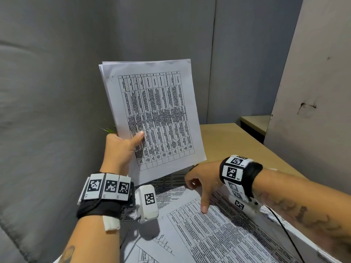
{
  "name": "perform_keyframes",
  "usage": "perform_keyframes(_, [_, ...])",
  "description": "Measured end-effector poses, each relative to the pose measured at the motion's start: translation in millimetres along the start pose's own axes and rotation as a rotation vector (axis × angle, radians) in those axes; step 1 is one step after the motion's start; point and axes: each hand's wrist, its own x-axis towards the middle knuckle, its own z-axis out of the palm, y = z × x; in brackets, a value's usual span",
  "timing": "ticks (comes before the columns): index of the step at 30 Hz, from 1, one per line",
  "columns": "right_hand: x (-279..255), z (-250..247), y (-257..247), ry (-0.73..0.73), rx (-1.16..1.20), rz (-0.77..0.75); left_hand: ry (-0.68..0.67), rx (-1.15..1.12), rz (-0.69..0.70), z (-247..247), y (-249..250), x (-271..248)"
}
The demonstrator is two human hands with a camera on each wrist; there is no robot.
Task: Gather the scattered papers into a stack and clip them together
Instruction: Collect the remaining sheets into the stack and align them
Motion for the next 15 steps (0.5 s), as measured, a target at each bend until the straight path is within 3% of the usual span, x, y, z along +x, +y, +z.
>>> perform_keyframes(15, [-5.2, -0.8, -5.4, 0.008, 0.086, 0.013, -0.025, -0.015, 0.017, -1.5, -5.9, 3.2])
